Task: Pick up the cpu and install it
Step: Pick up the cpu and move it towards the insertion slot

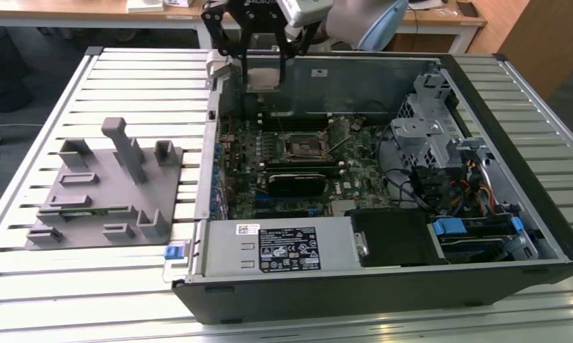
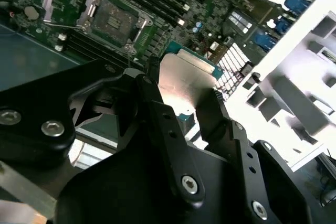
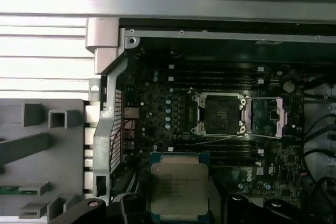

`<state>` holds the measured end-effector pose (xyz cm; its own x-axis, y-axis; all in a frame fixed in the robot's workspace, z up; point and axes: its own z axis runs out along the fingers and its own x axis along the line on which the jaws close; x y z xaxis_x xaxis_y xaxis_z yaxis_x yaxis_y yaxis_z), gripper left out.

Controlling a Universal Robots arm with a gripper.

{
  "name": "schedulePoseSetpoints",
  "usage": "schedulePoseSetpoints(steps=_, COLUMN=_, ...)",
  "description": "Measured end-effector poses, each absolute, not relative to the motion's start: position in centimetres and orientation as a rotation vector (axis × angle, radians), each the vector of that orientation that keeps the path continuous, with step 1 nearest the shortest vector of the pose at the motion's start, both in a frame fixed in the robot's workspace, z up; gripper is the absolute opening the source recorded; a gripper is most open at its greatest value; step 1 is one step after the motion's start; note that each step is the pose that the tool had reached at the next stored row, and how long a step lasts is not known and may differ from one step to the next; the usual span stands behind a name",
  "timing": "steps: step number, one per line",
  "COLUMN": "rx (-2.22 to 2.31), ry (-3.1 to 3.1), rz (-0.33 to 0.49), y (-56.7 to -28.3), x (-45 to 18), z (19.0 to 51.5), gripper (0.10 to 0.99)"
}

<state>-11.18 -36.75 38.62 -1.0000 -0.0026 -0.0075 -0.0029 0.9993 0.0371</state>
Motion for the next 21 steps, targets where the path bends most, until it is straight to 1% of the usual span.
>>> schedulePoseSetpoints(steps=14, rx=-0.004, ry=3.134, rz=0.058, y=-34.6, x=-5.8, z=38.1, gripper=0.533)
schedulePoseSetpoints(steps=21, rx=-0.004, ry=3.134, rz=0.058, y=-34.2, x=-3.7, z=37.9, gripper=0.533)
